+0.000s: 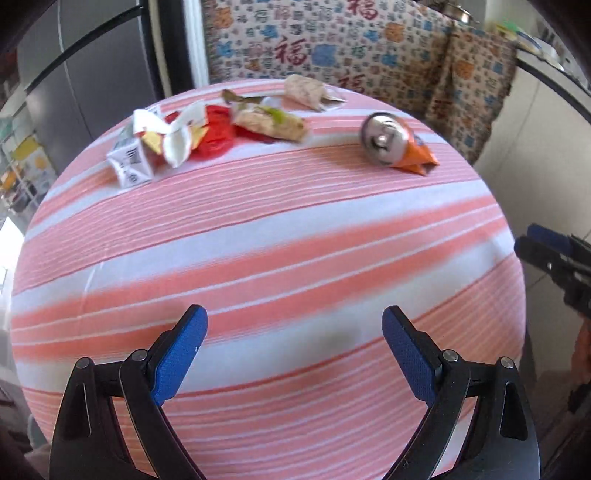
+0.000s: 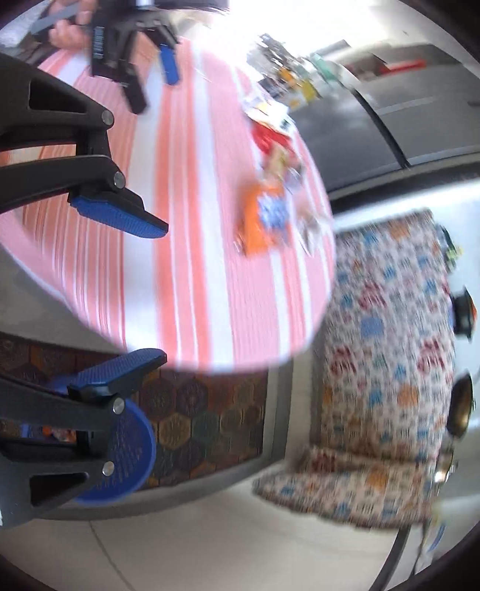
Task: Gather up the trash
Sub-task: 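Return both tools to the table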
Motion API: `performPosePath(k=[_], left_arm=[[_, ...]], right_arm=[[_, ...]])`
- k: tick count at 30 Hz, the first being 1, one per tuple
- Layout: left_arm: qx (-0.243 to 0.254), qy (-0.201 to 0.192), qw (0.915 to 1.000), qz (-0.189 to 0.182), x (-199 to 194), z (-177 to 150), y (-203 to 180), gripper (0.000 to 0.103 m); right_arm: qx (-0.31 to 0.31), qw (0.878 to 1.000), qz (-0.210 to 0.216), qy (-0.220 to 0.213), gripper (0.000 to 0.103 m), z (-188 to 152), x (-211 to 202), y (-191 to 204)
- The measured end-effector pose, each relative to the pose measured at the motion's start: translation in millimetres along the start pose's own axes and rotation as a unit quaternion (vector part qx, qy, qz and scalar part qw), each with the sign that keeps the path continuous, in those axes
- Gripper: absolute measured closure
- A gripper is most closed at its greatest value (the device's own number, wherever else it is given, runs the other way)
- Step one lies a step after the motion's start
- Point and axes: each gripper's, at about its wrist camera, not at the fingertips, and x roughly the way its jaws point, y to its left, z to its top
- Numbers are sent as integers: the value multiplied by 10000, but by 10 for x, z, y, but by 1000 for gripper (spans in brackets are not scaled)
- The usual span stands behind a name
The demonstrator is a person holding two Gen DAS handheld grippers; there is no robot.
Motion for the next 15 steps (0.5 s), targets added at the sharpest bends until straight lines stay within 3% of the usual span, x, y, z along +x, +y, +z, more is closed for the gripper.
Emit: performPosePath(k=[6,9,15], left_arm=[[-140,-100,9993,324,153,33,350,6],[-208,-116,9990,389,206,78,431,2],[-257,-116,9989,371,202,81,499,0]], right_arm=[[-628,9970,170,417,39,-170,354,726],[-942,9949,15,362,37,-180,427,904],[-955,9950,37,297,35,-94,514,1002]])
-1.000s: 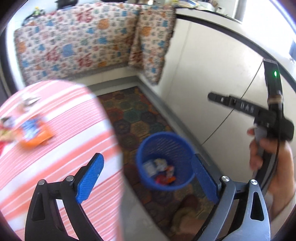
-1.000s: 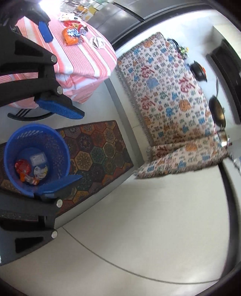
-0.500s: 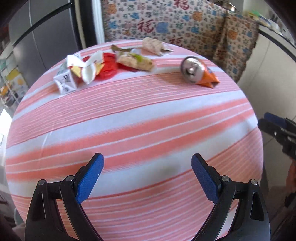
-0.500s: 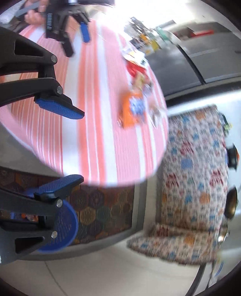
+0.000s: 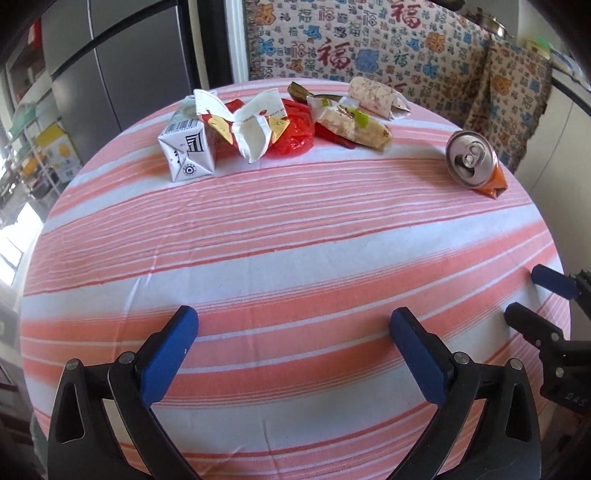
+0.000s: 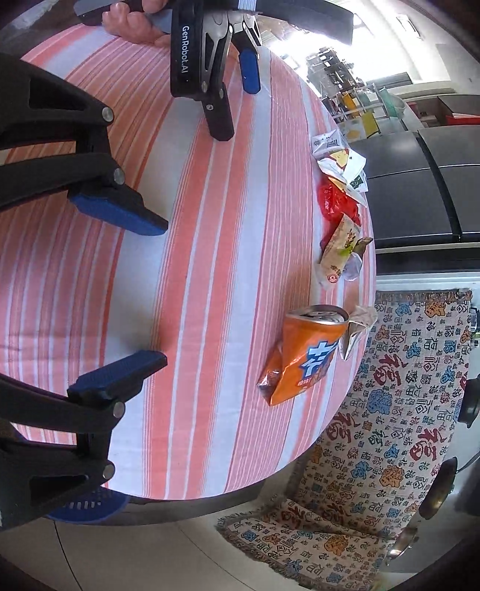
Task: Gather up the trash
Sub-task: 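Return both tools to the table, then grasp the green-white milk carton with the left tool and lift it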
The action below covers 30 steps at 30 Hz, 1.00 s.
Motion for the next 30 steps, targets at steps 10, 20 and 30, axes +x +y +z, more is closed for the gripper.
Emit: performPosePath(k=[10,20,30], left_arm=[[-313,188,9990,249,87,141,414,0],[-348,72,9980,531,524,916,806,22],[-355,-335,9982,341,323,1006,813,66]], right_arm=[[-68,10000,59,-20,33,38,37,4],[-90,9999,60,-63,33,42,31,10],[-139,9998,114,-100,32,46,26,-6]])
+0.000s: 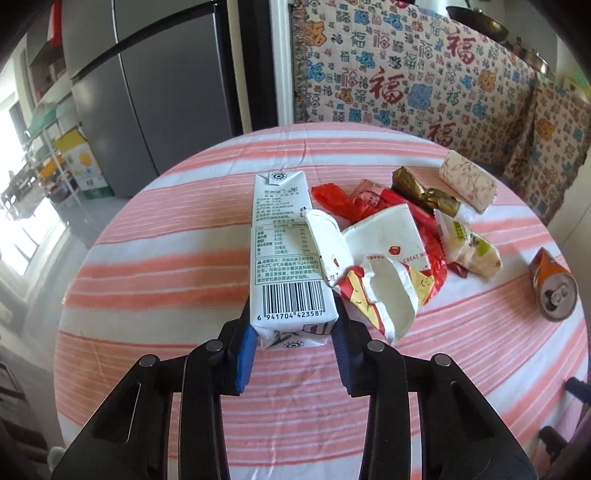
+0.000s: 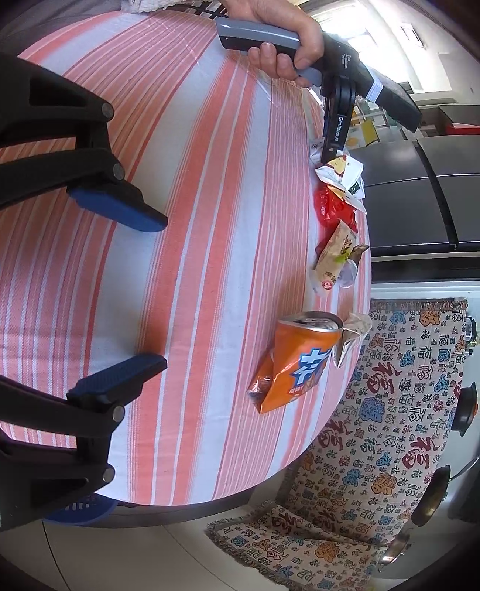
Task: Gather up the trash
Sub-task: 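Grasp the green-white milk carton with the left tool and lift it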
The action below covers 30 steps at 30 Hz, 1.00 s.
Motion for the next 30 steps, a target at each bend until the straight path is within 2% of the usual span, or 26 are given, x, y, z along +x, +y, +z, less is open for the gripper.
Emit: performPosePath(k=[4,6,11,14,17,19,21,23,27,29,30], left_arm=[[-186,94,9993,-305,-361,-232,58,66],[-347,158,9974,-606,-557,-385,100,66],[-1050,334,9863,-1227,-769,-656,414,65],[-1361,368,9840,-1086,-724,-709,656,65],[-1599,352,9820,-941,-669,-744,840,57],[-1636,257,9836,-720,-672,-761,932,45],[-1712,199,9834,-567,-682,-776,1002,38],[-1784,162,9831,-380,-673,-761,1062,36],[-1595,167,9870,-79,-614,-700,1080,36],[-1463,141,9890,-134,-591,-667,1058,35],[-1390,127,9899,-242,-574,-650,1046,29]], right_arm=[[-1,10000,2,41,32,25,8,-5],[5,10000,-4,45,32,30,10,-2],[21,10000,-25,11,32,22,10,11],[51,10000,-54,-13,32,10,7,19],[68,9999,-71,-44,32,3,-1,20],[70,9999,-72,-67,32,-4,-3,21],[66,9999,-72,-88,32,-7,-3,21],[68,9999,-71,-97,32,-9,-2,18],[70,9999,-69,-93,32,-8,-3,20],[71,9999,-70,-93,32,-9,-3,21],[71,9999,-70,-94,32,-8,-4,20]])
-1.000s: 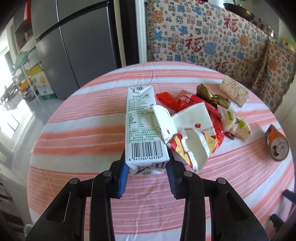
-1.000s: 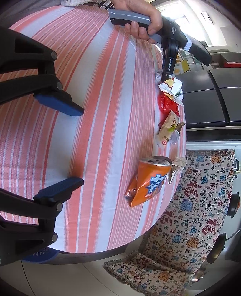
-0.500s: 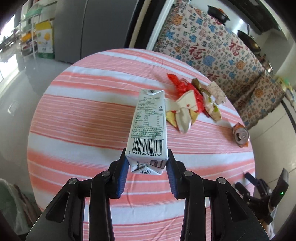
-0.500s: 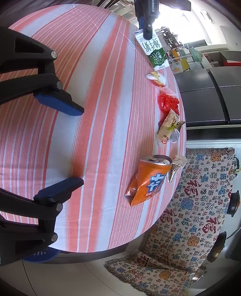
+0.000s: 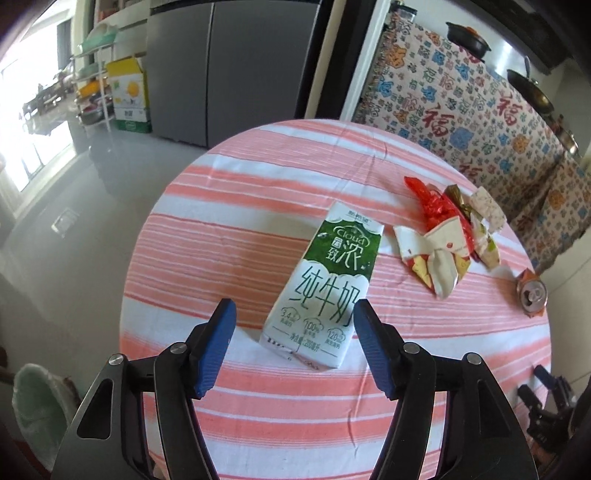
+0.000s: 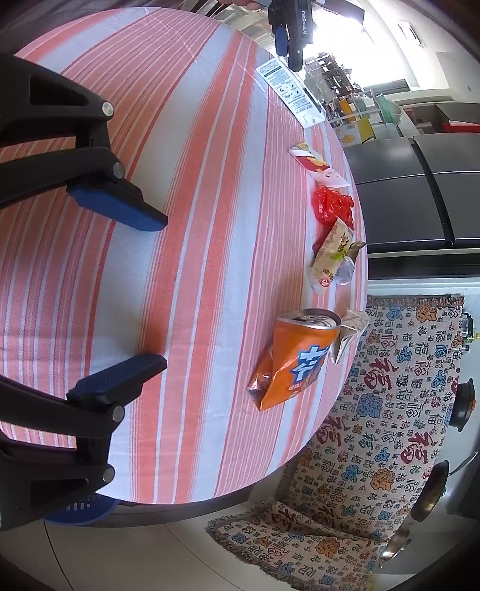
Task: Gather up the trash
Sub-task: 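Grasp the green-white milk carton with the left tool and lift it, then hold the milk carton in the left tool while the right tool grasps the white paper cup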
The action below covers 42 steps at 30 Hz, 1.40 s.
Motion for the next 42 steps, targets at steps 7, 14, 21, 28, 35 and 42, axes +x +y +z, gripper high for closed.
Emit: performPosePath(k=[7,14,21,28,35,42], left_arm=[[658,305,9972,-187,267,18,-226,9],[749,385,9964,95,358,-19,-263,51],[341,499,9981,90,120,-310,-332,51],[632,338,9972,207,39,-547,-585,47],[814,136,9962,269,33,-445,-562,46],[878,202,9956,273,96,-419,-520,46]], right_arm=[[0,10000,4,0,32,3,0,-2],[-22,10000,58,47,32,13,7,-2],[11,9999,62,82,32,28,12,-63],[143,9998,-123,100,33,53,24,-177],[293,9983,453,240,33,248,123,79],[435,9885,1417,314,39,982,577,754]])
